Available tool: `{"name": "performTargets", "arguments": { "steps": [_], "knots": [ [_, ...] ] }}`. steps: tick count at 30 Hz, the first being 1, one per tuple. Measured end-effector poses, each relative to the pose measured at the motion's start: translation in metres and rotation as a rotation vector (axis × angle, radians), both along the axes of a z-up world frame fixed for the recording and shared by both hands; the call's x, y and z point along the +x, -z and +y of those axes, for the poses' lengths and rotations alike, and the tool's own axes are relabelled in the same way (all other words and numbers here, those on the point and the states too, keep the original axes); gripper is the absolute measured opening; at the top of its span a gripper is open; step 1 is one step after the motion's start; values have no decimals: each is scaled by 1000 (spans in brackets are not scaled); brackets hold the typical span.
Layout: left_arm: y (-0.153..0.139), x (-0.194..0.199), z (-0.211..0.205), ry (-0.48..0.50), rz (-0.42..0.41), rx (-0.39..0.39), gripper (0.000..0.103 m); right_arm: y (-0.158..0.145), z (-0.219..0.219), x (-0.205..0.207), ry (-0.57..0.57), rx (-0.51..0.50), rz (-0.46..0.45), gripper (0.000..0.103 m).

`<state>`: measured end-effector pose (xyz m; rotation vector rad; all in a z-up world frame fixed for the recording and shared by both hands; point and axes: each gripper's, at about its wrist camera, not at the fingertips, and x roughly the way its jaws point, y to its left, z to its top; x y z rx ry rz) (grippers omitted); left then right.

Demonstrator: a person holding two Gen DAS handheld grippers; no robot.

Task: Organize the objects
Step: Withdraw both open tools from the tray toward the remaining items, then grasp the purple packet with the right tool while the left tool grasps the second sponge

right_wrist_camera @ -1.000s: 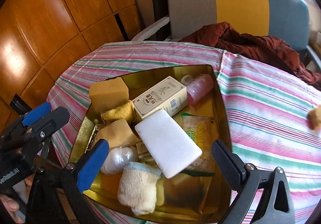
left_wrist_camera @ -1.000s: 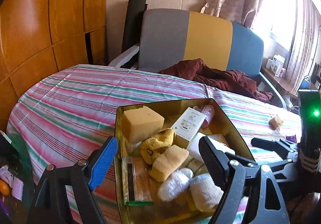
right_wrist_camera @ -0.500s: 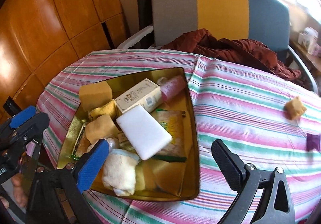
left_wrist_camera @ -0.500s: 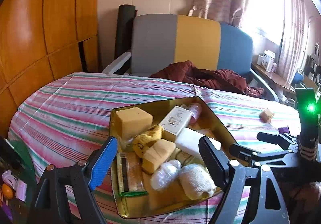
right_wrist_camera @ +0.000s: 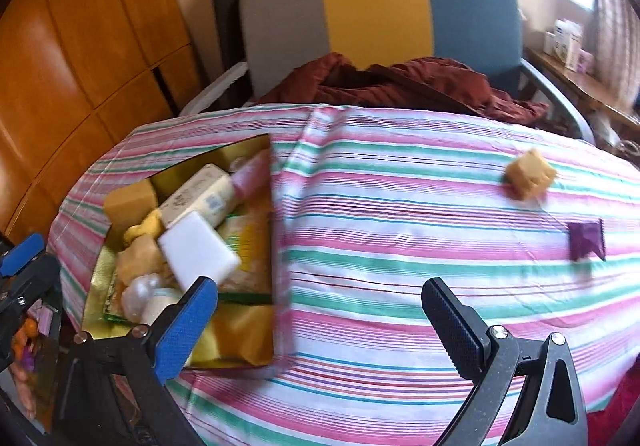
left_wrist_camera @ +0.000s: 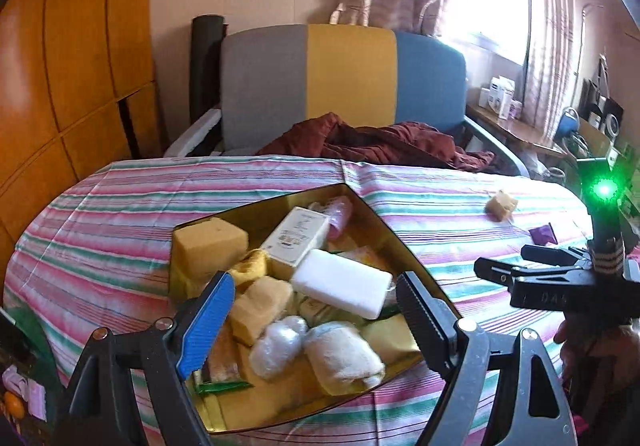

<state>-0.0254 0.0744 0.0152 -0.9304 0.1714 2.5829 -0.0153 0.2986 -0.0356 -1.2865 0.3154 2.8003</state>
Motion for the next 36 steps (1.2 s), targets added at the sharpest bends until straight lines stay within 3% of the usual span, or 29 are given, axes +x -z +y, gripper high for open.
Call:
{"name": "performTargets", "arguments": {
  "steps": [8,18,23,31,36],
  "knots": [
    [-1,-4,41,91,0,-34,84,0,71,14,136,11,-26,103],
    [9,-10,101,258,-75,-9,84,0,183,35,366,-16,-73,103],
    [13,-12,125,304,-100,-15,84,4,237,46,488,29,-107,103],
    [22,-25,169,369,-153,-29,84,35,273,17,487,86,-184,103],
    [28,-35,199,399,-189,-47,84,58,271,-10,443,159,-210,93]
  ]
}}
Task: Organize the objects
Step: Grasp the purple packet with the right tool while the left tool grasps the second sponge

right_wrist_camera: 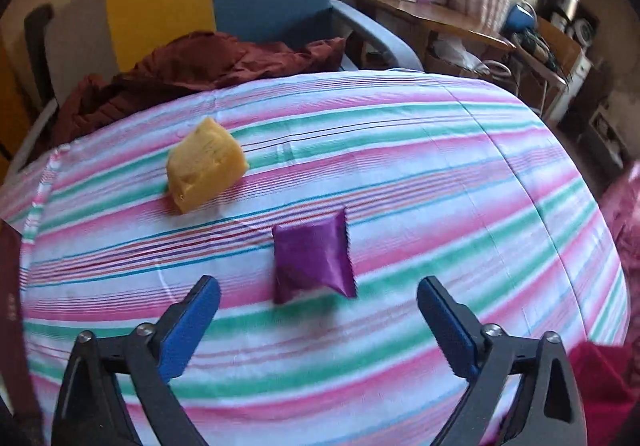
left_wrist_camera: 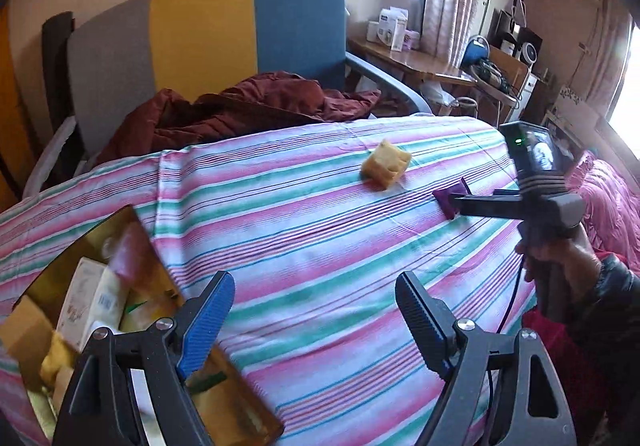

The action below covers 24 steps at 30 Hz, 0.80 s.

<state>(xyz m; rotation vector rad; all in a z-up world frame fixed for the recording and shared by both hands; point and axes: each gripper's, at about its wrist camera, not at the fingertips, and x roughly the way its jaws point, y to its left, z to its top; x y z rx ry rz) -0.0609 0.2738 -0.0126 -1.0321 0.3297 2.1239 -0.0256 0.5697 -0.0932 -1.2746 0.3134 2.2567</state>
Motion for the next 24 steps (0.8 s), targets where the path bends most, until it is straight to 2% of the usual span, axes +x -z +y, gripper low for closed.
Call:
{"name": "performTargets", "arguments": {
  "steps": [2,4,6,7,17,24],
  "knots": [
    [3,-5,13,12,-11,-7,84,8,1,-8,-12,13,-23,86],
    [7,-12,26,21,-29,-13,84,14,5,-15,-20,14,-31,84],
    [11,-19,40,29,-48,-20,84,20,7,-18,-26,-6,-38,67],
    [13,-21,46,32,-57,-19,84,20,9,-18,-21,-6,-39,45],
    [39,-50,127,148,-97,-12,83,-4,9,-7,-54,-69,-1,45],
    [62,-66,195,262,-54,-88,83,-12,25,1,-14,-139,25,45]
  ]
}}
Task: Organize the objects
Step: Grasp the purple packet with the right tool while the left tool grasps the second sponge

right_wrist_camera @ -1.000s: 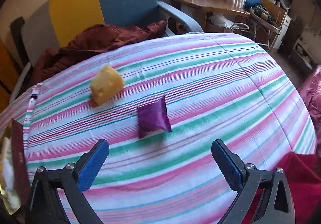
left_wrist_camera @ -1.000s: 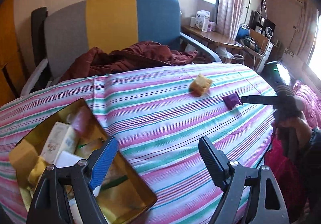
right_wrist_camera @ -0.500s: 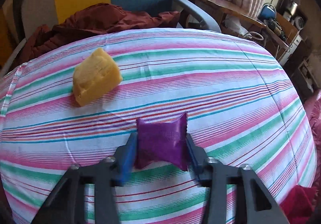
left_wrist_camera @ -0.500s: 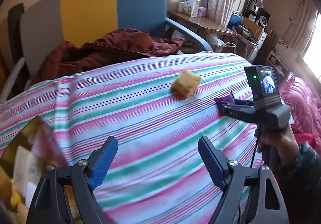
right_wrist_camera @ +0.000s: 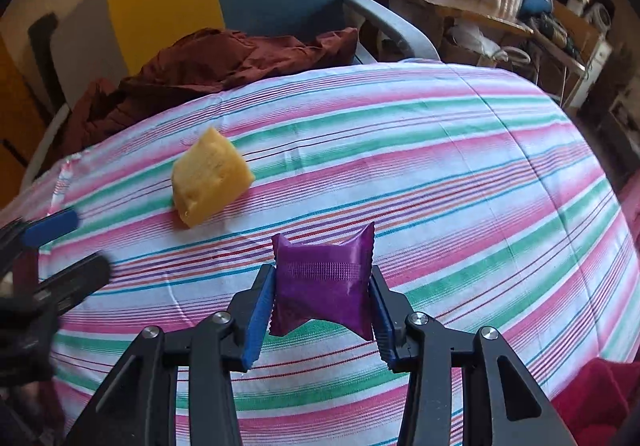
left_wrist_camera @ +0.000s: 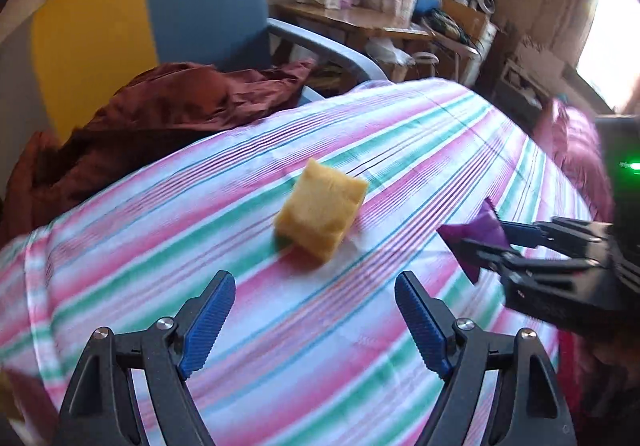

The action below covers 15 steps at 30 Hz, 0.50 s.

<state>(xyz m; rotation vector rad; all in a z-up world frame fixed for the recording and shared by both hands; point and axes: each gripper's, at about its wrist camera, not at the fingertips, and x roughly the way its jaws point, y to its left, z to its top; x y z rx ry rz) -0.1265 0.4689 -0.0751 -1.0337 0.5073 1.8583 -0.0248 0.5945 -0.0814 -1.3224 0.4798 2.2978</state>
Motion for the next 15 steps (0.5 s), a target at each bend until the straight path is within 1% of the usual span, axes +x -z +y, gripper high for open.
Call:
{"name": "performTargets", "arguments": {
  "steps": [4,6,11,12,13,15],
  "knots": [
    [14,-7,33,62,42,-40,83,-3,2,4,2,-20,16,45],
    [20,-12,45,76,38,-51,83,-4,3,5,1,-31,25,45],
    [37,-26,68,63,59,-88,83,-3,1,1,-10,-37,26,45],
    [41,-28,71,61,60,-107,69,-2,2,2,-9,-36,24,45],
    [47,-30,73,63,43,-120,61,-1,2,2,-7,-35,22,45],
    [45,-31,64,43,17,-78,58,2,4,2,-7,-37,13,46]
  ]
}}
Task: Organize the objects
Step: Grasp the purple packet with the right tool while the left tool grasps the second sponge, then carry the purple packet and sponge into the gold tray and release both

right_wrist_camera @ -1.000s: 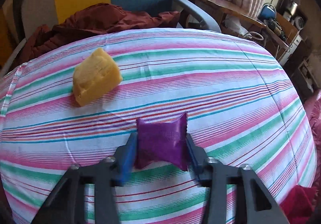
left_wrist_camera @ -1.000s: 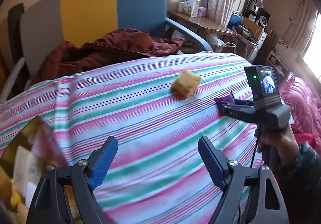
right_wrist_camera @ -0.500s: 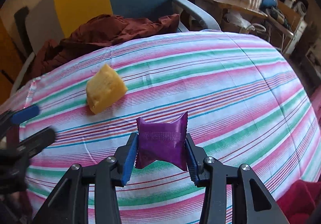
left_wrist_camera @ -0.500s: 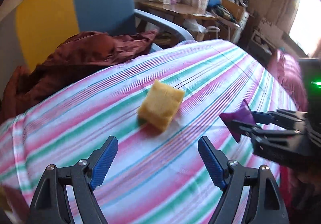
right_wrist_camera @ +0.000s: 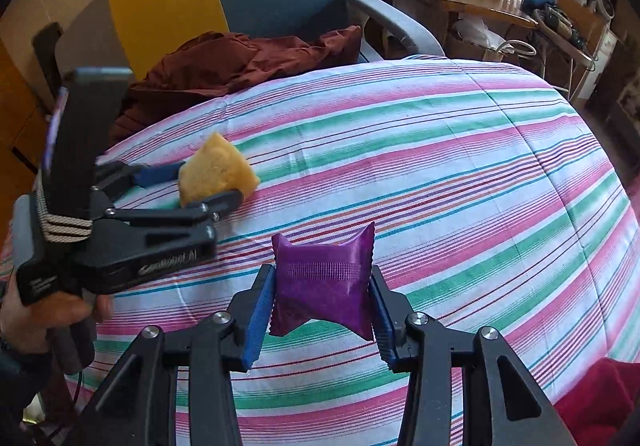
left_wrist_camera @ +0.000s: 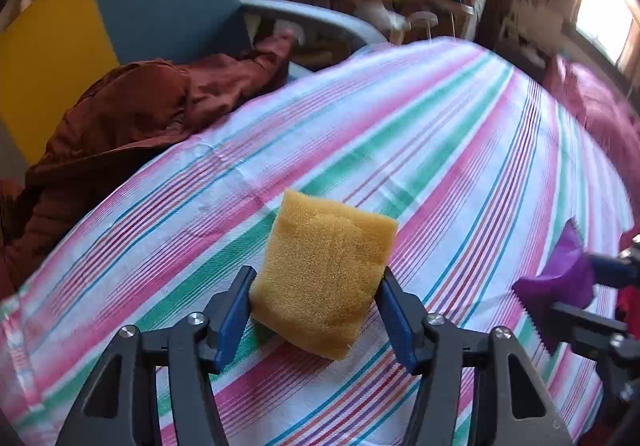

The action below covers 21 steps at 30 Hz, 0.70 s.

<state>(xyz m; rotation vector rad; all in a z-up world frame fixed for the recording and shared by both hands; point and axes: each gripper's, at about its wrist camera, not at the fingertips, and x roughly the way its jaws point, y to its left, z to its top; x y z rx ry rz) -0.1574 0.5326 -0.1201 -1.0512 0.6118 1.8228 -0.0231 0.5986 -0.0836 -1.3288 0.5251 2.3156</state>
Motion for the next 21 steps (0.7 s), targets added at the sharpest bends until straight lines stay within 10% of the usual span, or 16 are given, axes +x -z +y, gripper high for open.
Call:
{"name": "performTargets", "arguments": {
  "steps": [9,21],
  "knots": [
    [-19,38,-97,-220,-40,33,56,5,-19,-6,-102,-14,5,45],
    [-59,107,-183,-300,112,95,56,20,-90,-22,-349,-53,24,46]
  ]
}}
